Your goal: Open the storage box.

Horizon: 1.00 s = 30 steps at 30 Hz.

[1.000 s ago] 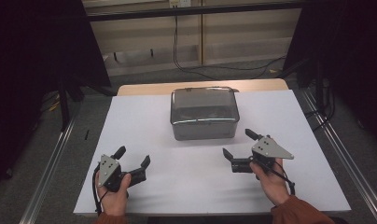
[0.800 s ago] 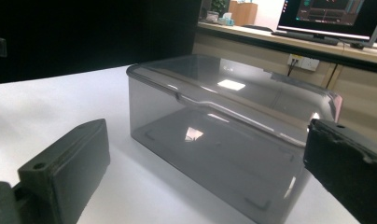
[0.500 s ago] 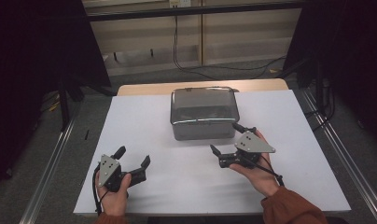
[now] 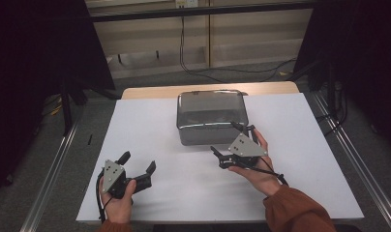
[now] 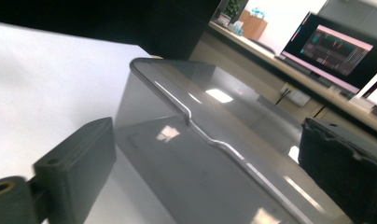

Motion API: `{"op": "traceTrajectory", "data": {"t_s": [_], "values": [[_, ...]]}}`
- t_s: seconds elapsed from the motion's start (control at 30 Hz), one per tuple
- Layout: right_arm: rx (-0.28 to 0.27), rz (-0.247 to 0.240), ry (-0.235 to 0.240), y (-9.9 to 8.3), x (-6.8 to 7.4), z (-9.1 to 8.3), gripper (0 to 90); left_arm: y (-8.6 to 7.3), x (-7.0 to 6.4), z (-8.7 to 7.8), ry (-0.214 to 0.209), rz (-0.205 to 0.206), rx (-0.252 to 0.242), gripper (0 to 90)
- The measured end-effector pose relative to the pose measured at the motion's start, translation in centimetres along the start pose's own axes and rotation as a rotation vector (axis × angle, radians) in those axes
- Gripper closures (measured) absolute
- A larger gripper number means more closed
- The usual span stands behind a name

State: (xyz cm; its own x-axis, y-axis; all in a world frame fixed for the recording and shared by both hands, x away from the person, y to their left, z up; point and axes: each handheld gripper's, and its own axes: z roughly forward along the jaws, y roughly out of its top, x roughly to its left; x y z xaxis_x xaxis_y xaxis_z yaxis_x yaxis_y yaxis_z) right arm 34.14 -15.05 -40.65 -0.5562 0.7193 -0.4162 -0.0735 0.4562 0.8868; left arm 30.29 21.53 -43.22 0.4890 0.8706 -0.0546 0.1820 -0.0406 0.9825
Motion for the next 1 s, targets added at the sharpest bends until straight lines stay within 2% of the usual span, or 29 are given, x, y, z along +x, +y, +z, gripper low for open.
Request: {"op": "traceTrajectory", "data": {"t_s": [0.03, 0.17, 0.3, 0.57, 0.87, 1.0], "values": [[0.004, -0.066, -0.017, 0.0, 0.1, 0.3, 6.2, 0.0, 0.0, 0.0, 0.001, 0.000, 0.000, 4.2], [0.010, -0.144, -0.041, -0.1, 0.3, 0.7, 7.4, 0.0, 0.0, 0.0, 0.001, 0.001, 0.002, 4.2], [0.010, -0.274, -0.071, 0.1, 0.5, 1.1, 9.4, 0.0, 0.0, 0.0, 0.002, 0.005, 0.003, 4.1], [0.025, -0.441, -0.103, 0.0, 1.0, 1.7, 16.8, 0.0, 0.0, 0.0, 0.002, 0.004, 0.004, 4.0], [0.065, -0.692, -0.134, -0.7, 2.1, 2.5, 25.4, 0.0, 0.0, 0.0, 0.002, 0.003, 0.004, 4.0], [0.078, -0.748, -0.153, -1.0, 2.1, 2.8, 29.1, 0.0, 0.1, 0.0, 0.002, 0.006, 0.008, 4.0]]}}
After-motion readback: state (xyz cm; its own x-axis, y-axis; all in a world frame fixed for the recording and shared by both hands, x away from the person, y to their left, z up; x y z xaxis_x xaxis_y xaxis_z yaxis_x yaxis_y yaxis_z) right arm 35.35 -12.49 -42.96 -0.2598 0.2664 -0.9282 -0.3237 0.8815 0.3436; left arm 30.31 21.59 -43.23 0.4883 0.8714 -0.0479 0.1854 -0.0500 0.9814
